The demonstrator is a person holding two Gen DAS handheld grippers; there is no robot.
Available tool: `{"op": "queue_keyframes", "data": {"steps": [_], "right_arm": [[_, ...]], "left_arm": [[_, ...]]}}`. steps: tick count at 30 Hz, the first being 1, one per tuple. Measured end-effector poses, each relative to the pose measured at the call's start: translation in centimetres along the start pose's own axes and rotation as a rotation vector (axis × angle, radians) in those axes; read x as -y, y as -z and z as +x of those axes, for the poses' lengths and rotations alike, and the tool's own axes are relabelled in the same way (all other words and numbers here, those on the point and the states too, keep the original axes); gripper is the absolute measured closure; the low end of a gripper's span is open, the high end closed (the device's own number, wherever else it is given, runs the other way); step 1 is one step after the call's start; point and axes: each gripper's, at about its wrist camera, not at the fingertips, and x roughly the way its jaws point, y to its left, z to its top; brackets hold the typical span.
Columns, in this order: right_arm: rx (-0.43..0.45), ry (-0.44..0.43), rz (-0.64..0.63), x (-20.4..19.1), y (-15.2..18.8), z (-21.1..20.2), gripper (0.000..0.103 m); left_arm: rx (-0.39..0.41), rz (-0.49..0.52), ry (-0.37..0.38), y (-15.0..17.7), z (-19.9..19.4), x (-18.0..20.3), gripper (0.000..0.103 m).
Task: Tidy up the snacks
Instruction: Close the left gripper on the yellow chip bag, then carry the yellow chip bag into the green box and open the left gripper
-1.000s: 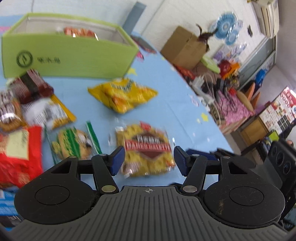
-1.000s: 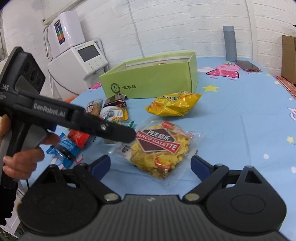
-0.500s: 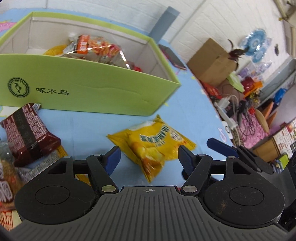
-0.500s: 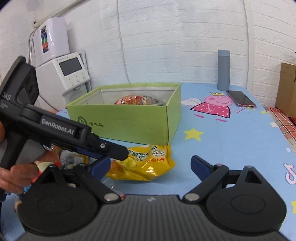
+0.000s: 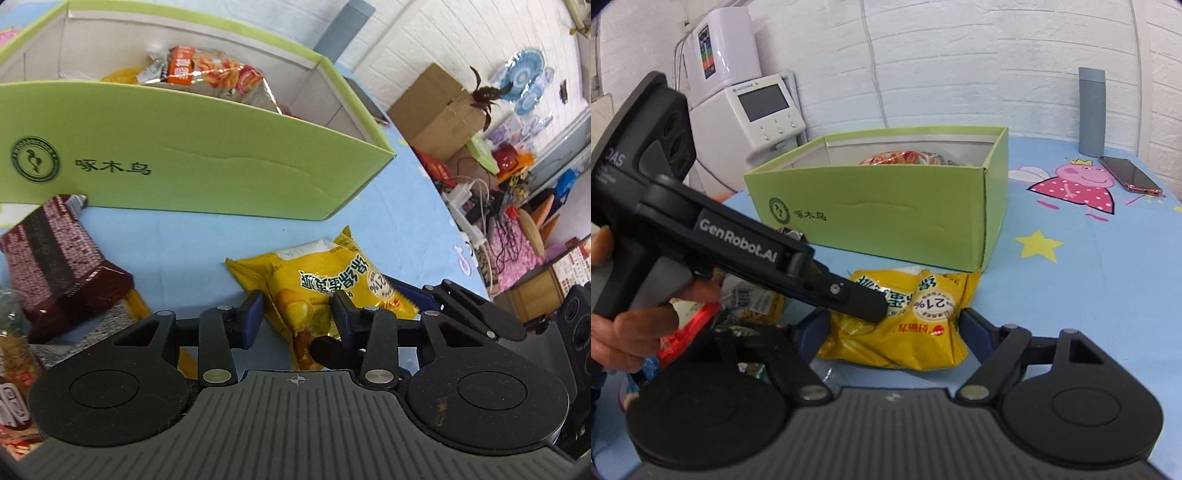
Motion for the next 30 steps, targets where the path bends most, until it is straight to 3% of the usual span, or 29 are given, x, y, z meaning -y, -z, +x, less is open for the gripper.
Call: {"op": "queue_keyframes", "data": {"steps": [1, 3, 6, 8, 11, 12, 14, 16, 21, 25, 30], "right_arm": [[0.0, -0.001, 0.005, 0.1, 0.0, 0.1, 0.02], [0.006, 0.012, 0.017, 0.5, -0.2, -0.1, 0.019], [0.008, 0.045, 0.007, 0.8, -0.5, -0.8, 0.018], [0.004, 0.057, 0.001, 1.0, -0.8, -0.9, 0.018], [-0.013, 0.06, -0.01, 0.7, -1.0, -0.4, 0.018], [-0.028, 0.054, -0.015, 0.6, -1.0, 0.1, 0.018], [-0.057, 0.043, -0.022, 0.3, -0.8, 0.9, 0.031], [-0.065, 0.042, -0.015, -0.2, -0.6, 0.9, 0.03], [-0.045, 0.059, -0.074, -3.3, -1.0, -1.1, 0.031], [-0.013, 0.045, -0.095, -5.4, -2.3, -1.9, 0.024], [0.028, 0.032, -0.159, -7.8, -5.8, -0.8, 0.023]], "left_arm": [[0.002, -0.001, -0.007, 0.0, -0.1, -0.1, 0.066], [0.005, -0.001, -0.012, -0.1, -0.3, -0.2, 0.06], [0.03, 0.028, -0.029, -0.2, -0.9, 0.1, 0.042], [0.042, 0.048, -0.042, -0.2, -0.9, 0.5, 0.041], [0.004, 0.025, 0.0, -0.2, 0.0, 0.4, 0.05], [-0.015, 0.016, 0.012, -0.1, 0.4, 0.3, 0.058], [-0.021, 0.023, 0.011, 0.1, 0.6, 0.2, 0.076], [-0.017, 0.022, 0.019, 0.4, 0.0, 0.1, 0.087], [0.023, 0.028, 0.045, 1.3, -3.3, 0.2, 0.089], [0.076, 0.041, 0.036, 1.1, -6.0, 0.1, 0.089], [0.151, 0.031, 0.006, -2.1, -9.3, -1.3, 0.089]]}}
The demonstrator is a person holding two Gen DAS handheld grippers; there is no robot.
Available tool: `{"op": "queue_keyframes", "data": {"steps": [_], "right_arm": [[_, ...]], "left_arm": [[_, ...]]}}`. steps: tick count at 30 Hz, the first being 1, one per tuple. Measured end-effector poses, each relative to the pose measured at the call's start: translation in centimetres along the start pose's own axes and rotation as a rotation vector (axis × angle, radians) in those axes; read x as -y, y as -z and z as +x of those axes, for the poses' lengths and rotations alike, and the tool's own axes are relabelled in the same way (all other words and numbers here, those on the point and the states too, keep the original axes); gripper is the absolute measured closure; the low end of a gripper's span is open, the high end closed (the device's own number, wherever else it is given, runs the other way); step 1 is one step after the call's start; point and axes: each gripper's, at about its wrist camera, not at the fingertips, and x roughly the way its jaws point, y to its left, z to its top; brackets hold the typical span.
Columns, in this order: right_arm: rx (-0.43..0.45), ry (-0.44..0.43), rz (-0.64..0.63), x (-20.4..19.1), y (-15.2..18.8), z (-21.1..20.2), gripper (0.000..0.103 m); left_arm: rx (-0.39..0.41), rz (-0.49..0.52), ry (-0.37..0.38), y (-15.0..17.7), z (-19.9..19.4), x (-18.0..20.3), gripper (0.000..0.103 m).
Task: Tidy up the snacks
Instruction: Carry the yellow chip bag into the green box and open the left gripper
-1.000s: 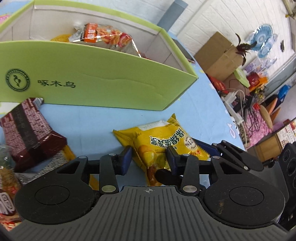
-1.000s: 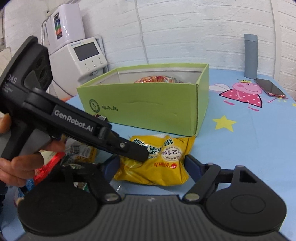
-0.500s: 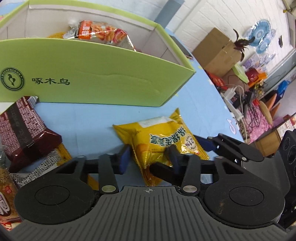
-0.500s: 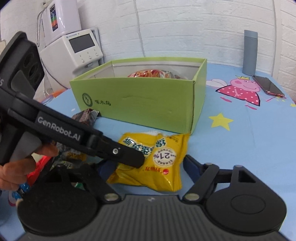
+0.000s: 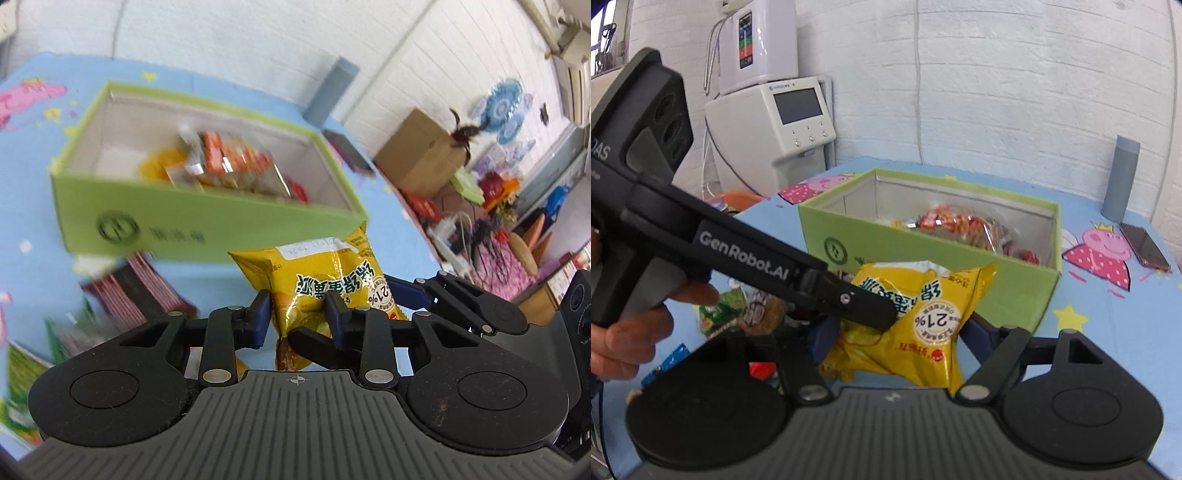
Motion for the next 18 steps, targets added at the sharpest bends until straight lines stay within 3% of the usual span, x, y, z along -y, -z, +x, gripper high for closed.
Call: {"op": "queue_keyframes", "data": {"steps": [5, 9, 18], "right_arm": [[0.028, -0.048, -0.027, 0.8, -6.4, 4.4, 0.022], [0.008, -0.086, -0.015, 1.9, -9.9, 9.1, 0.022], [-0.062, -0.093, -0.027, 2.4, -10.3, 16.4, 0.02]], "left_arm": [[0.097, 0.02, -0.087, -5.9, -1.3, -2.2, 0.089], [0.106, -0.006, -0.143, -9.2, 0.1, -5.2, 0.089], [0.055, -0.033, -0.185, -10.8, 4.3, -9.5, 0.089]]}}
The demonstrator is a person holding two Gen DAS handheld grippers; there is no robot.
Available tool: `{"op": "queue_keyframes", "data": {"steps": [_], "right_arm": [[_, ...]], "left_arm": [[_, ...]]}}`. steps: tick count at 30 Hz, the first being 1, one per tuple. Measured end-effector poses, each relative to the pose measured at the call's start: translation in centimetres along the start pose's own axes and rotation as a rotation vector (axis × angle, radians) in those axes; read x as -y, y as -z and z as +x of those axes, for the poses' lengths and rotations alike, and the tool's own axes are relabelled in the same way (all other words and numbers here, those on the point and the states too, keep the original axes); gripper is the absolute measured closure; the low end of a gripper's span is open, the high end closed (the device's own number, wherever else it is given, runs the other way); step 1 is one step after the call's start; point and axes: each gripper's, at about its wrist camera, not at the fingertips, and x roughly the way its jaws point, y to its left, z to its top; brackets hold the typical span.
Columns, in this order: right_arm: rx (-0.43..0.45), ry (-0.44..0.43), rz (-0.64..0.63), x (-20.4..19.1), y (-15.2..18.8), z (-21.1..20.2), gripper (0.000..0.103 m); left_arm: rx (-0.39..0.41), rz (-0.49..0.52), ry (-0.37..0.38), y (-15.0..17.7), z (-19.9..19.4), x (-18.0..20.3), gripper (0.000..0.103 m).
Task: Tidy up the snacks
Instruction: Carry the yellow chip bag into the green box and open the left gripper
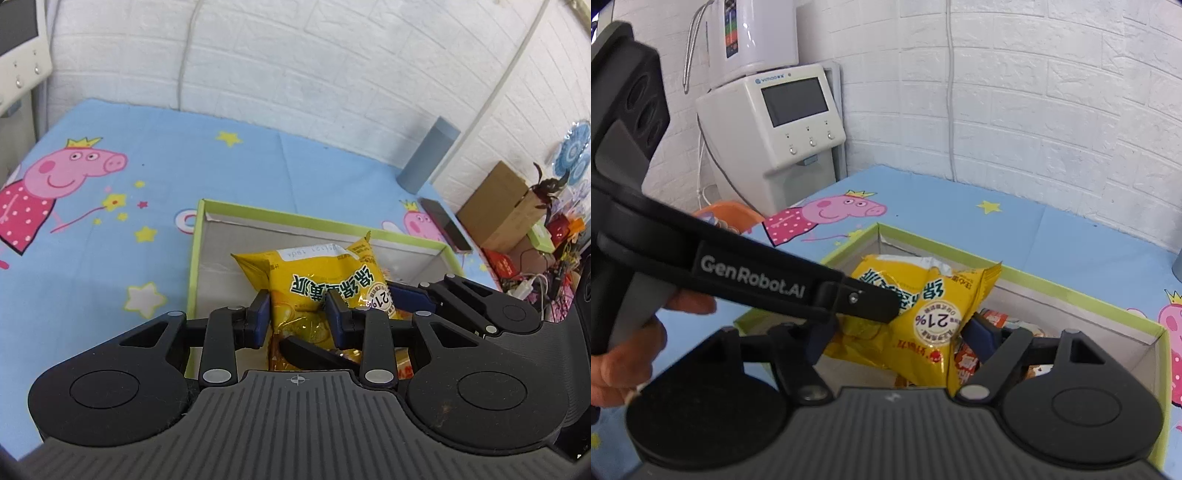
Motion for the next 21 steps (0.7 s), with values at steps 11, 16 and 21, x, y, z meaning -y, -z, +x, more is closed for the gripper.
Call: {"op": "queue_keyframes", "data": {"steps": [11, 16, 21], "right_arm": [[0.096, 0.046, -0.019, -0.7, 0.9, -5.7, 0.01], [0.117, 0.093, -0.003, -1.9, 5.2, -13.0, 0.01], [0.073, 0.14, 0.1, -3.2, 12.9, -18.9, 0.01]], "left_arm": [[0.094, 0.008, 0.032, 1.4, -5.3, 0.7, 0.056], [0.093, 0.059, 0.102, 6.0, -9.0, 3.5, 0.049], [0.005, 0.119, 0.194, 11.8, -10.1, 7.2, 0.048]]}}
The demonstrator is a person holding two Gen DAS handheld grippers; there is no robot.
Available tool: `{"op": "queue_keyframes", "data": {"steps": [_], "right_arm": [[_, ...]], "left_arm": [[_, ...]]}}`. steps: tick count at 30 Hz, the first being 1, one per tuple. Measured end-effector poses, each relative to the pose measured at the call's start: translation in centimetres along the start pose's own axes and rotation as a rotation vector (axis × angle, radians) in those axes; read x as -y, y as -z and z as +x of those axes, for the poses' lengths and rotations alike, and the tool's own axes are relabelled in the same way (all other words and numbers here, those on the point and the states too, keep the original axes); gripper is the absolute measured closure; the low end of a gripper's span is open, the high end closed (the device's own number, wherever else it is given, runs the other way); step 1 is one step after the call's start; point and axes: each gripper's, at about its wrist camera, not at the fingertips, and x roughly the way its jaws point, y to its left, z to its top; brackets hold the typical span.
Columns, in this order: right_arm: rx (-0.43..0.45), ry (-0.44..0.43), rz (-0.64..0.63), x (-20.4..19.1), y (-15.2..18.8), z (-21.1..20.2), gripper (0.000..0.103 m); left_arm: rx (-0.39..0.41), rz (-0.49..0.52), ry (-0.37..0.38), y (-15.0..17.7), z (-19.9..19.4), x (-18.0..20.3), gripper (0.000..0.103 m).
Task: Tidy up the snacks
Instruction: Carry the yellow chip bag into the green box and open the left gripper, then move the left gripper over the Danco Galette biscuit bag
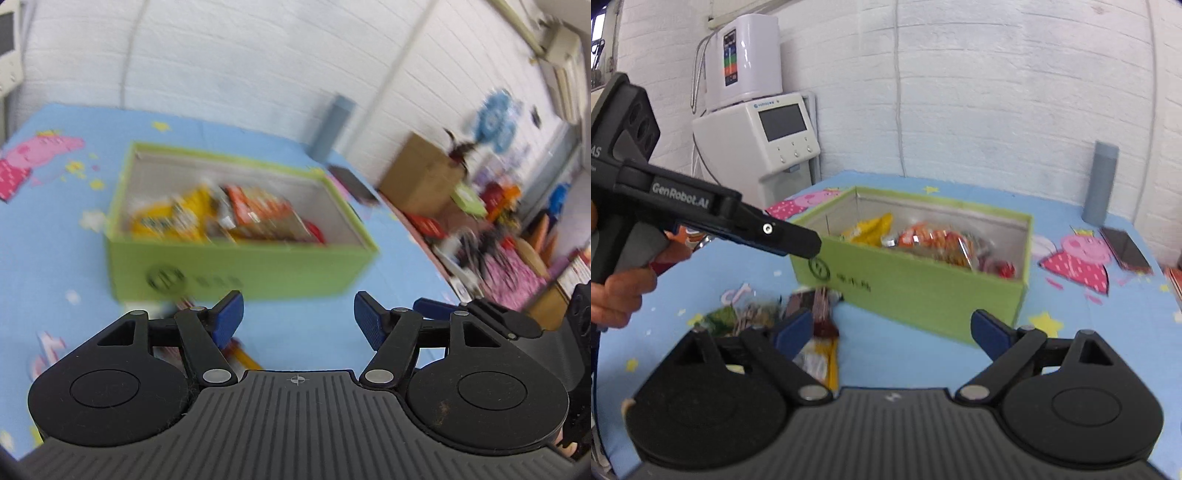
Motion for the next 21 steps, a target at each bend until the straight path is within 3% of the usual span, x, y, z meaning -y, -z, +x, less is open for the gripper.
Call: {"op": "queue_keyframes", "data": {"steps": [4, 8, 17, 21], "right_arm": [[-0.029, 0.039, 0.118, 0.2, 6.2, -3.9, 0.01], [-0.049, 0.036, 0.216, 0.2, 10.2, -5.3, 0.01], [0.011, 0.125, 0.239, -1.0, 13.0, -8.8, 0.01], [-0.013, 0.009, 0.275, -1.7, 13.7, -8.5, 0.01]], "left_arm": [[-0.095, 0.013, 0.07, 4.6, 1.0, 3.2, 0.048], [-0.166, -0.016, 0.094, 7.8, 2.8, 5.3, 0.049], [-0.203, 0.001, 0.013, 4.4, 8.7, 7.1, 0.051], [-0.266, 0.056, 0.026, 4.6, 11.3, 8.1, 0.052]]}}
